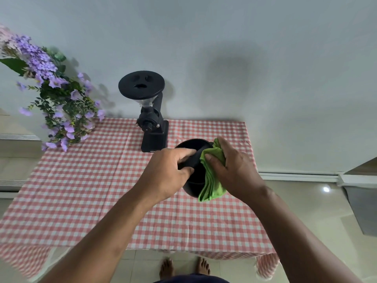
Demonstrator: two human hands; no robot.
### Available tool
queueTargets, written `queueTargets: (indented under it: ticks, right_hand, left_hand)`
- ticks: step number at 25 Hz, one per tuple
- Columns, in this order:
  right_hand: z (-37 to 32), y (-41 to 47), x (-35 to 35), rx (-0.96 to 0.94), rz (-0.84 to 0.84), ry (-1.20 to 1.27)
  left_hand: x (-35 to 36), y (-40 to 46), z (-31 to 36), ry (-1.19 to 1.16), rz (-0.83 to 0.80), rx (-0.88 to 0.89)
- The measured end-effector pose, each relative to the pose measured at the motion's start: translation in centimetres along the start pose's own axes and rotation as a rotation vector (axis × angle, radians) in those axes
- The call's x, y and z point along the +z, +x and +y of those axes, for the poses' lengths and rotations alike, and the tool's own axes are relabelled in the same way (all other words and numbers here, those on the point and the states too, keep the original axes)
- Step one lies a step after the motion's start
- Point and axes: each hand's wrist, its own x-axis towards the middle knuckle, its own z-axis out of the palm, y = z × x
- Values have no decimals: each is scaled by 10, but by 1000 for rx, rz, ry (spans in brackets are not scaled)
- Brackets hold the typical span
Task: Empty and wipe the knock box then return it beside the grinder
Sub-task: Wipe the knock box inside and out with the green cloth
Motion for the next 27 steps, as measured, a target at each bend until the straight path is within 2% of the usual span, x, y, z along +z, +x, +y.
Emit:
queueTargets:
  ticks: [5,8,11,13,16,18,20,23,27]
  right_hand:
    - [3,-2,-1,-1,-25,-3]
    - [1,-2,5,39,126,18]
    - [-5,-6,13,86,267,91]
    - [-5,-6,13,111,309,100]
    - [-8,-6,10,160,334,132]
    - [-7,-7,12,142,350,155]
    - [-7,-8,12,114,337,171]
    - [-10,-6,2,94,325,143]
    - [-28,-2,-17,121,615,137]
  left_hand:
    - [4,-4,-11,78,11,29]
    - [10,-4,-13,143,68,122]
    - [12,1,-17,125,225,250]
    - [9,2,-23,-25,226,124]
    - [4,2,-33,-449,8,-280]
    - [3,0,-35,-805,-107,-465]
    - [4,-1,-34,-981,-85,-492]
    - [4,1,-35,-985,-1,-424]
    - [6,2,-39,-867,1,-365]
